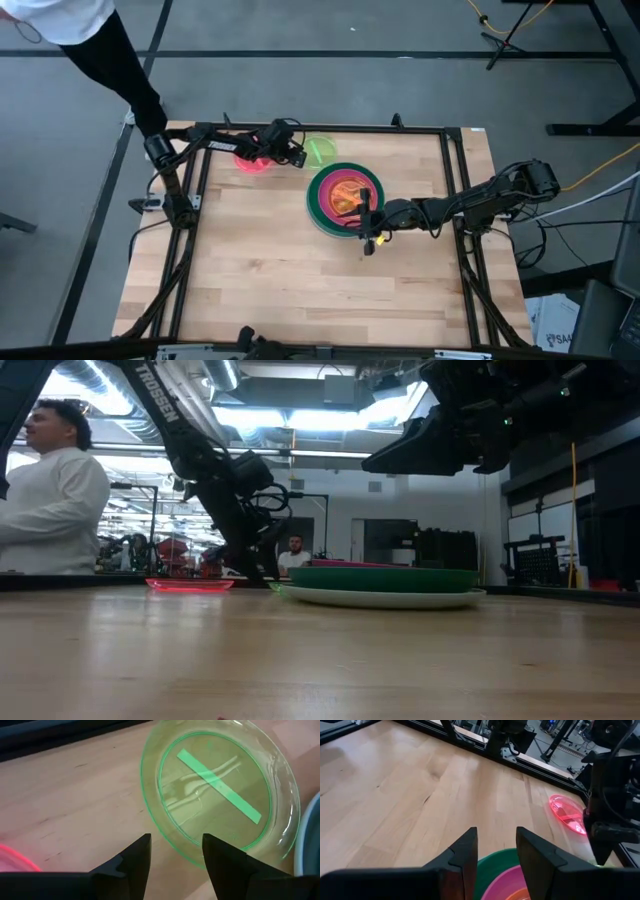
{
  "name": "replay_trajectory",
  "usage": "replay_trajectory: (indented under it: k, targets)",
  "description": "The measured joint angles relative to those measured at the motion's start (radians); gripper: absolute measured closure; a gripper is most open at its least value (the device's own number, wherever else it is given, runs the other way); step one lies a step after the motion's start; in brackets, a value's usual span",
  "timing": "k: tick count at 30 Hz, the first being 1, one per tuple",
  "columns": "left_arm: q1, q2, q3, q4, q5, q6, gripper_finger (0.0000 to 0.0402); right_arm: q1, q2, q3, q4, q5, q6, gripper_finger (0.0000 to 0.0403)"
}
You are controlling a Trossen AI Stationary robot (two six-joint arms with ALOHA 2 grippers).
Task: Stack plastic plates
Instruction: Stack the light green plate on the orange plate
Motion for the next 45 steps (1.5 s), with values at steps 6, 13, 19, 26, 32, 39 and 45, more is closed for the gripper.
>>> replay_trajectory:
  k: [6, 13, 19, 26, 32, 39, 45]
  targets:
    - [0.000, 0.038, 0.000, 0.022, 0.013, -0.023, 0.0231, 0.000, 0.000, 0.000, 0.009, 0.008, 0.000, 0.0274]
    - [0.001, 0.061, 0.000, 0.079, 0.041, -0.027, 0.0231, 0.000, 0.000, 0.000, 0.038, 0.008, 0.000, 0.0274]
    - [0.001, 0.063, 0.000, 0.078, 0.042, -0.026, 0.0261, 0.000, 0.000, 0.000, 0.038, 0.008, -0.001, 0.0274]
    - [0.000, 0.064, 0.000, 0.074, 0.023, 0.032, 0.0334, 0.000, 0.000, 0.000, 0.038, 0.009, -0.001, 0.0274]
    - [-0.001, 0.064, 0.000, 0.075, -0.029, 0.050, 0.0382, 0.000, 0.000, 0.000, 0.038, 0.009, -0.001, 0.0274]
    - [-0.010, 0.064, 0.000, 0.098, -0.113, 0.054, 0.0399, 0.000, 0.000, 0.000, 0.032, 0.009, -0.001, 0.0274]
    - [-0.013, 0.060, -0.002, 0.115, -0.159, 0.076, 0.0398, 0.000, 0.000, 0.000, 0.027, 0.009, -0.001, 0.0274]
